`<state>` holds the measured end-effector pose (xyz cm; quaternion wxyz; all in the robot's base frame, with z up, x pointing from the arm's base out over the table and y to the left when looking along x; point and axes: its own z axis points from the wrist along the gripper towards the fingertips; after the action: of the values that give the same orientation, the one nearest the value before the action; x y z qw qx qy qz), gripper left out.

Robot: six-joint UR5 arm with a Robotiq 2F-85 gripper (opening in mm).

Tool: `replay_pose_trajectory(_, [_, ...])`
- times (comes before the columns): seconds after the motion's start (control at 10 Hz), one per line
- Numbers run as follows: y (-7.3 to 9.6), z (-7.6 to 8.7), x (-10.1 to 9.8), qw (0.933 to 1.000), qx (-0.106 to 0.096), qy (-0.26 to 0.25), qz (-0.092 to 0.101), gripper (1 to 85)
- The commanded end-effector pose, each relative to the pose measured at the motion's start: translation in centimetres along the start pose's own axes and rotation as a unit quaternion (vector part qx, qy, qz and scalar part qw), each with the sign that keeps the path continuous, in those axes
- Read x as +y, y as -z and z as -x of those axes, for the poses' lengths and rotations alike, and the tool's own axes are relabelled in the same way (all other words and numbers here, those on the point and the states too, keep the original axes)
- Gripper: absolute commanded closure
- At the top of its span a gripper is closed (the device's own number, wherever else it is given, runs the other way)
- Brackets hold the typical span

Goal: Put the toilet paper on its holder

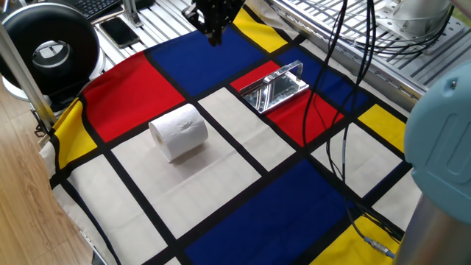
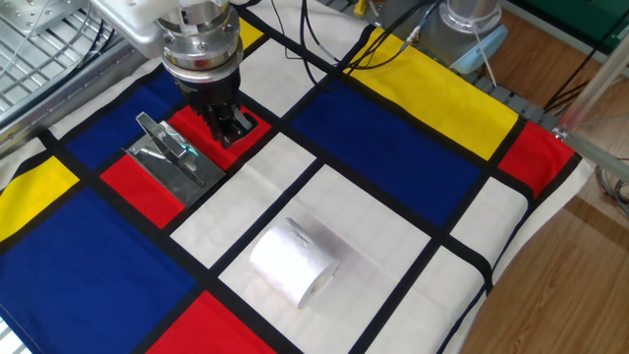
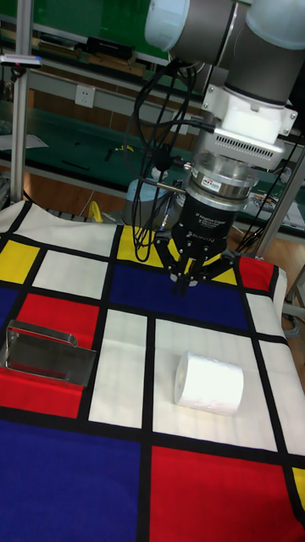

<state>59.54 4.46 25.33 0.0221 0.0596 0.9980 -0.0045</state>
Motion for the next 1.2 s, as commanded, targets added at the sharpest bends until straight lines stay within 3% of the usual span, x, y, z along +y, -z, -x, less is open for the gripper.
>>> replay_pose_trajectory(0.0, [0.3,0.0,1.1,0.9996,0.001,0.019,0.022,69.3])
replay_pose_trajectory(0.1, [0.3,-0.1,1.5,0.9994,0.003,0.019,0.029,68.7])
replay_pose_trajectory(0.3, [0.3,-0.3,0.8,0.9996,0.007,0.022,0.016,69.3])
replay_pose_trajectory(0.5, [0.3,-0.3,1.7,0.9993,0.007,0.018,0.033,69.3])
replay_pose_trajectory(0.9, [0.3,-0.2,2.1,0.9989,0.004,0.025,0.04,71.7])
replay_pose_trajectory(1.1, [-0.3,-0.2,2.7,0.998,-0.002,0.031,0.056,72.7])
